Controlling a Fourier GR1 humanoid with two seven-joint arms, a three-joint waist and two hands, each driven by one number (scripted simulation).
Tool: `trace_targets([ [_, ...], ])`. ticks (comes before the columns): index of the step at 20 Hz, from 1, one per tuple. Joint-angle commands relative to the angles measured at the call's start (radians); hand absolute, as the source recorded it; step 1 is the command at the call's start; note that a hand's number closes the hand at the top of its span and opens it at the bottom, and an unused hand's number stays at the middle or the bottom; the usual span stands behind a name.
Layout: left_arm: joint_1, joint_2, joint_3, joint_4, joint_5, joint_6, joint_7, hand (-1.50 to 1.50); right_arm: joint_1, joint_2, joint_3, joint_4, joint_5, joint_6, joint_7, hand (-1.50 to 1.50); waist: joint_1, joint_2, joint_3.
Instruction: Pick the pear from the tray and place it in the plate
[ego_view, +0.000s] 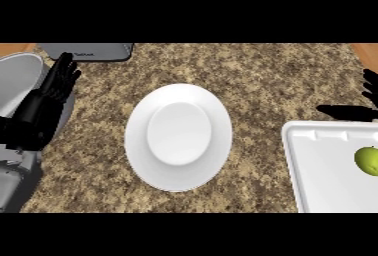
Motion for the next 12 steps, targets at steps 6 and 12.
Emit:
trace_targets([
  [6, -0.019, -0.008, -0.008, -0.013, -0.013, -0.011, 0.022, 0.00, -0.134, -0.240, 0.113, 0.074, -0.052, 0.521, 0.435, -1.50, 0.018, 0.002, -0.001],
  [12, -0.013, -0.011, 0.015, -0.017, -0.018, -0.002, 0.031, 0.00, -0.165, -0.243, 0.138, 0.127, -0.181, 0.820, 0.599, -1.50, 0.012, 0.000, 0.001],
])
